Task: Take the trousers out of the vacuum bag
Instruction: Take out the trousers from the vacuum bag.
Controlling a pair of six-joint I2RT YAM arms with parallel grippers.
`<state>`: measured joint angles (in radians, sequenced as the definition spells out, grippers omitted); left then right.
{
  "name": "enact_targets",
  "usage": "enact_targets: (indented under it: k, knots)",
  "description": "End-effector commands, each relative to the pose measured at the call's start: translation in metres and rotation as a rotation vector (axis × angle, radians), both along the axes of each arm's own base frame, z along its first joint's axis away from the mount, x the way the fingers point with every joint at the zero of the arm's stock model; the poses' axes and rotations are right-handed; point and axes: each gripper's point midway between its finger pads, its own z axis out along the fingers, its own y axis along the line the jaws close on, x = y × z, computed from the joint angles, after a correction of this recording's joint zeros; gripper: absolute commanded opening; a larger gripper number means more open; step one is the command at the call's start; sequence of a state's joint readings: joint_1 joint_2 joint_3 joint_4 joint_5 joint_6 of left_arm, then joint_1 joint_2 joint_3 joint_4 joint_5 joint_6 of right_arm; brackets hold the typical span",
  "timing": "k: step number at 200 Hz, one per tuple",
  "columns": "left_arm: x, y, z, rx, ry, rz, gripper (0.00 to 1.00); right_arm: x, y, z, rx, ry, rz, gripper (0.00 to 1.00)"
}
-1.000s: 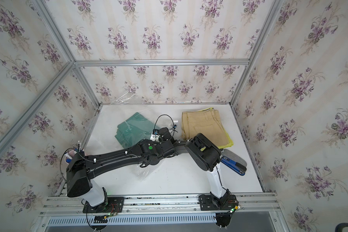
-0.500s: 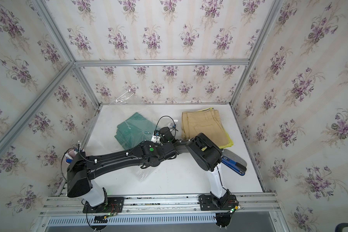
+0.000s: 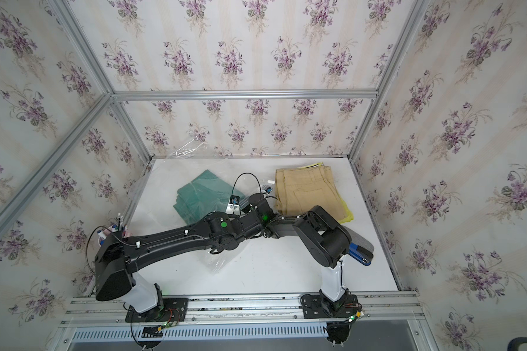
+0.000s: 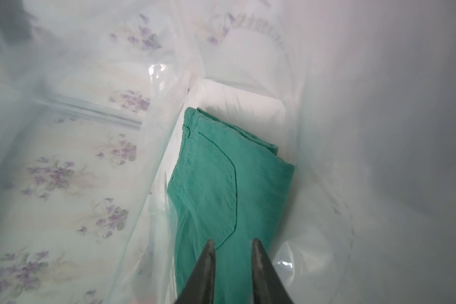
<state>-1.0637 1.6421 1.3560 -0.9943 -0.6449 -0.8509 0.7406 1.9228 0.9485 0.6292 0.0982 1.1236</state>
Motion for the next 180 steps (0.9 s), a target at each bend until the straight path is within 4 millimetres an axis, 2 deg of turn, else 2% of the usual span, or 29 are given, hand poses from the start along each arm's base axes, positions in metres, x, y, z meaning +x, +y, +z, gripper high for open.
enact_targets:
  k: [1,43,117,131,146,157,180]
  knots:
    - [-0.002,0.001,0.002,0.004,0.013,-0.014,0.00,0.011,-0.002,-0.012,-0.025,0.029,-0.047,0.36]
    - [-0.003,-0.005,0.001,-0.025,0.024,-0.039,0.00,0.026,0.009,-0.033,-0.067,0.075,-0.063,0.48]
    - [-0.005,-0.010,-0.005,-0.049,0.036,-0.060,0.00,0.036,0.015,-0.074,-0.120,0.159,-0.093,0.54]
    - [-0.005,-0.010,-0.006,-0.048,0.038,-0.064,0.00,0.039,0.017,-0.076,-0.117,0.152,-0.093,0.46]
    - [-0.006,-0.009,-0.006,-0.043,0.042,-0.067,0.00,0.042,0.023,-0.070,-0.092,0.119,-0.072,0.31]
    - [-0.007,-0.011,-0.006,-0.049,0.049,-0.079,0.00,0.043,0.026,-0.066,-0.077,0.104,-0.056,0.23]
    - [-0.007,-0.008,-0.007,-0.060,0.054,-0.078,0.00,0.037,0.031,-0.045,-0.016,0.048,-0.011,0.09]
